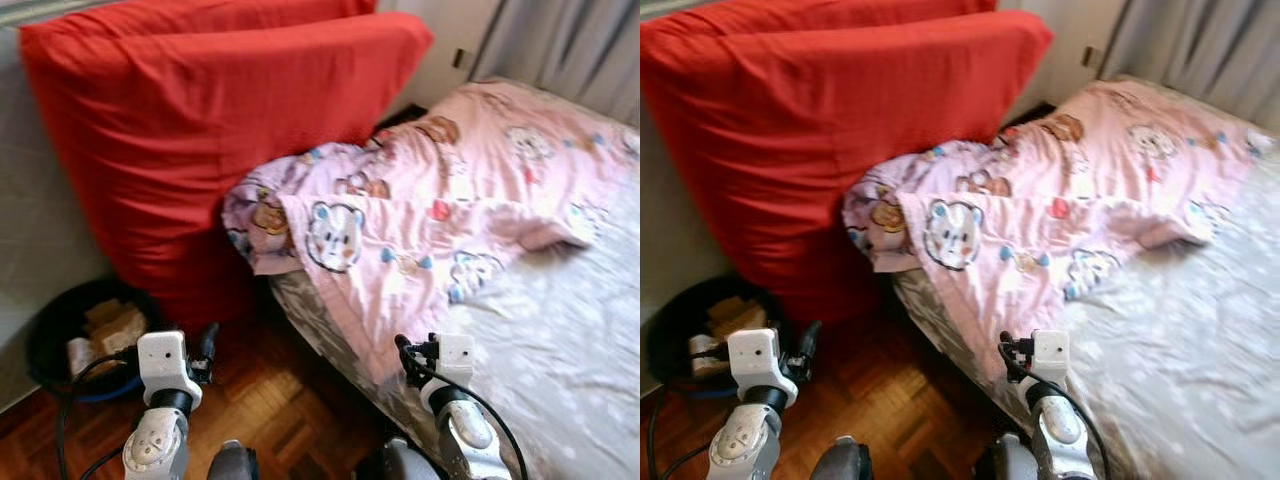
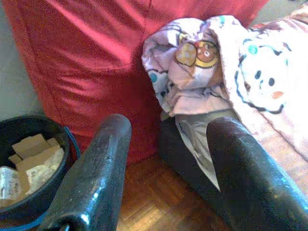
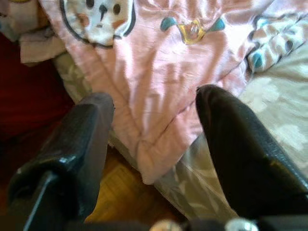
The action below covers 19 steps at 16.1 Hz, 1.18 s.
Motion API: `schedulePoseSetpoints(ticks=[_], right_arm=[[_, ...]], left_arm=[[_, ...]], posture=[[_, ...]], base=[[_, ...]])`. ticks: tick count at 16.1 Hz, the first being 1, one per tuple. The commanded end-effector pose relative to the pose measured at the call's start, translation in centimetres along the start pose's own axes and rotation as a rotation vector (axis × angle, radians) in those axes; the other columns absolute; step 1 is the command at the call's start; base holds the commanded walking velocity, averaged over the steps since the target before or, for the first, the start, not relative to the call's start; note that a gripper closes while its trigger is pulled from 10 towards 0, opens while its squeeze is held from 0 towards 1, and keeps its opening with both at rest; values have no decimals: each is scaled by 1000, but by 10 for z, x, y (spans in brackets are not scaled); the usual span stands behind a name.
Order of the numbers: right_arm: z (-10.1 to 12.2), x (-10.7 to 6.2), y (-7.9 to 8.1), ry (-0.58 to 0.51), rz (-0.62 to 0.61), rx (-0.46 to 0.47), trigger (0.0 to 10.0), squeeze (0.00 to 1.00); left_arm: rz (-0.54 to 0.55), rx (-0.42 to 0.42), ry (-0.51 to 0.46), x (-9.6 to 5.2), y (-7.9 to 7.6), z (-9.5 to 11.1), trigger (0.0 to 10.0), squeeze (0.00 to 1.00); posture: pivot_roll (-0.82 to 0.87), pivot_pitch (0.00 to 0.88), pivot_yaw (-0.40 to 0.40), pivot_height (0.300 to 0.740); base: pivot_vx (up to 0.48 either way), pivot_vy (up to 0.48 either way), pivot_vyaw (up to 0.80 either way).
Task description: Clean up the room
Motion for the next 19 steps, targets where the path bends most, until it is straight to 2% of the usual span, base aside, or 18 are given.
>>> schedulePoseSetpoints(ticks=[1, 7, 11, 19], right_arm=[[1, 1, 2, -4, 9, 1, 10000, 0], [-2, 2, 2, 31, 6, -17, 10000, 0], [-6, 2, 7, 46, 37, -13, 10000, 0], [-7, 1, 9, 42, 50, 10, 10000, 0]], left_arm=[[7, -6, 10, -2, 1, -1, 10000, 0], [9, -8, 11, -3, 0, 0, 10000, 0], [15, -8, 17, -5, 1, 0, 10000, 0], [26, -8, 11, -9, 3, 2, 10000, 0]], posture=[[49, 155, -40, 651], [55, 160, -43, 651], [62, 165, -47, 606], [85, 182, -52, 606]], base=[[0, 0, 0], [0, 0, 0], [0, 0, 0], [0, 0, 0]])
Point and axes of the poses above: a point about 5 cm out from each wrist's last joint towards the gripper, its own x axis pointing out of the wrist towards the gripper, its own z axis along the axis of the wrist's last joint, y = z × x, the point moved 2 cm from there along x, pointing out of the wrist towards the gripper, and after that the axes turned 11 degrees about x, right-handed, at the moved point
